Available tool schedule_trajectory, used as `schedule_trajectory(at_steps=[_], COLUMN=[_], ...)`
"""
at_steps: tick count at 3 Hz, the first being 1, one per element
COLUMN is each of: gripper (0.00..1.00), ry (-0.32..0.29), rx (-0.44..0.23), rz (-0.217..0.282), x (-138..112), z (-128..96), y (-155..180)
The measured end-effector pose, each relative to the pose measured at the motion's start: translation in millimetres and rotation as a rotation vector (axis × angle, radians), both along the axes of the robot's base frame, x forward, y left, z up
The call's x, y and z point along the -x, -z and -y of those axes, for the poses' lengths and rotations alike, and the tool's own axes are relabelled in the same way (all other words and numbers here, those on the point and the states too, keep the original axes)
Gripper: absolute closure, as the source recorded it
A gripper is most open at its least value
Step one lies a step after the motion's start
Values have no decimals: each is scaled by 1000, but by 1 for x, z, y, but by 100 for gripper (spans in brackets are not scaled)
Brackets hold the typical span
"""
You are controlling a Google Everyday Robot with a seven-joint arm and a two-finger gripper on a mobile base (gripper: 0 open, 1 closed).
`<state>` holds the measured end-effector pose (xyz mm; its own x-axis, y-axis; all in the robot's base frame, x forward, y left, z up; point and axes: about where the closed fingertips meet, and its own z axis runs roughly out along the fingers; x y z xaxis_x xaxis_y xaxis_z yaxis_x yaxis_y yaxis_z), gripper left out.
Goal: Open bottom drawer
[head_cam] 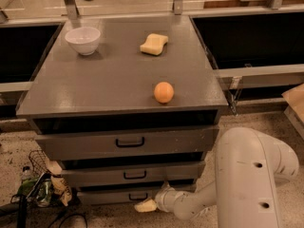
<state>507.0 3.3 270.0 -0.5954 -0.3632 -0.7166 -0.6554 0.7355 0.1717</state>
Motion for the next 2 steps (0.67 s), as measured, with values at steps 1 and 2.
schedule_trajectory(at_steps=[1,2], gripper=[0,0], ry=[27,34], rx=[2,-18], rz=[8,4], x=[-3,-13], z=[1,-3], y=[4,18])
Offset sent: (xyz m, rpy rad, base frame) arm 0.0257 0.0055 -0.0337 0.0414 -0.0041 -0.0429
